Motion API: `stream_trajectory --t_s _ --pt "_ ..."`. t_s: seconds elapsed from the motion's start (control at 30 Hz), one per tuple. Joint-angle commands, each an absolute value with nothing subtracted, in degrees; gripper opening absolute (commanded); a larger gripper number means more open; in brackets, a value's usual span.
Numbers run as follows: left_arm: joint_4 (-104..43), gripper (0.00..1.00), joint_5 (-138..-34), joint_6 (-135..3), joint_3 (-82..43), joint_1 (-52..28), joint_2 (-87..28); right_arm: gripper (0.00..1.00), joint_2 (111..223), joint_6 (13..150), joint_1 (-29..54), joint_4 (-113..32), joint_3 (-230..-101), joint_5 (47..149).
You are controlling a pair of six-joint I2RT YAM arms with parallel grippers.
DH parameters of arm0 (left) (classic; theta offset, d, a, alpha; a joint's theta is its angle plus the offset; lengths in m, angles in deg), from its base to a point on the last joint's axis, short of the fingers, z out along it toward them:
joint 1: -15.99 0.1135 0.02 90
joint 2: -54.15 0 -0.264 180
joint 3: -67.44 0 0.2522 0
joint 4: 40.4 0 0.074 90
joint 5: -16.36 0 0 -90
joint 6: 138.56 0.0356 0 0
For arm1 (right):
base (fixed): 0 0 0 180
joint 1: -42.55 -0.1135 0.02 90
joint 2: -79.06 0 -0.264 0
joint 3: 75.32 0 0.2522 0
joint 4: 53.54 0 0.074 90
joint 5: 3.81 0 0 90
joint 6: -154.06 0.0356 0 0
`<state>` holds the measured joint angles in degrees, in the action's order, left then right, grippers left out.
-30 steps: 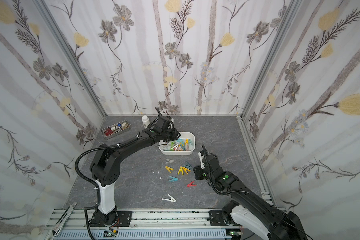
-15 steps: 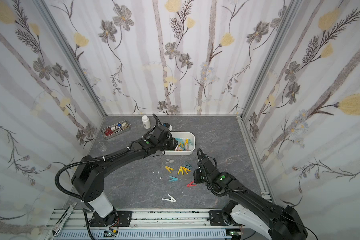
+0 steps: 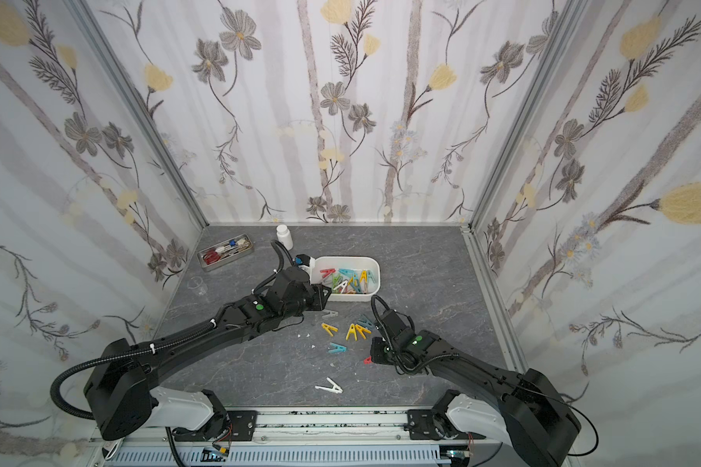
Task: Put the clothespins into the storage box
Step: Pick up the clothespin from the center of the board.
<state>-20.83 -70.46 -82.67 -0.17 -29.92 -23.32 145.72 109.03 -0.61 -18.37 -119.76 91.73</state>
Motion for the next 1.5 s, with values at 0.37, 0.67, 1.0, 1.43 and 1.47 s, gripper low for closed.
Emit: stream_trajectory --t_s 0.37,0.67,1.0,1.43,1.47 --pt "-24.7 0.35 -68.6 -84.0 6.1 -30.0 -15.9 0.33 151.8 109.6 -0.7 -17.0 -121.6 92.2" --pt "-24.0 0.35 -67.7 -83.2 7.3 -29.9 -14.8 0.33 156.4 107.6 -0.6 -17.9 -124.8 92.7" --pt "-23.7 0.35 -67.0 -83.2 8.6 -29.9 -13.5 0.32 161.8 105.0 -0.4 -18.5 -127.4 93.2" --pt "-22.0 0.36 -65.7 -83.2 7.6 -29.8 -13.5 0.07 162.3 100.3 -0.5 -15.0 -129.0 92.0" --pt "-21.5 0.36 -65.7 -83.4 7.2 -29.8 -13.7 0.05 161.9 99.6 -0.5 -14.9 -129.1 92.0"
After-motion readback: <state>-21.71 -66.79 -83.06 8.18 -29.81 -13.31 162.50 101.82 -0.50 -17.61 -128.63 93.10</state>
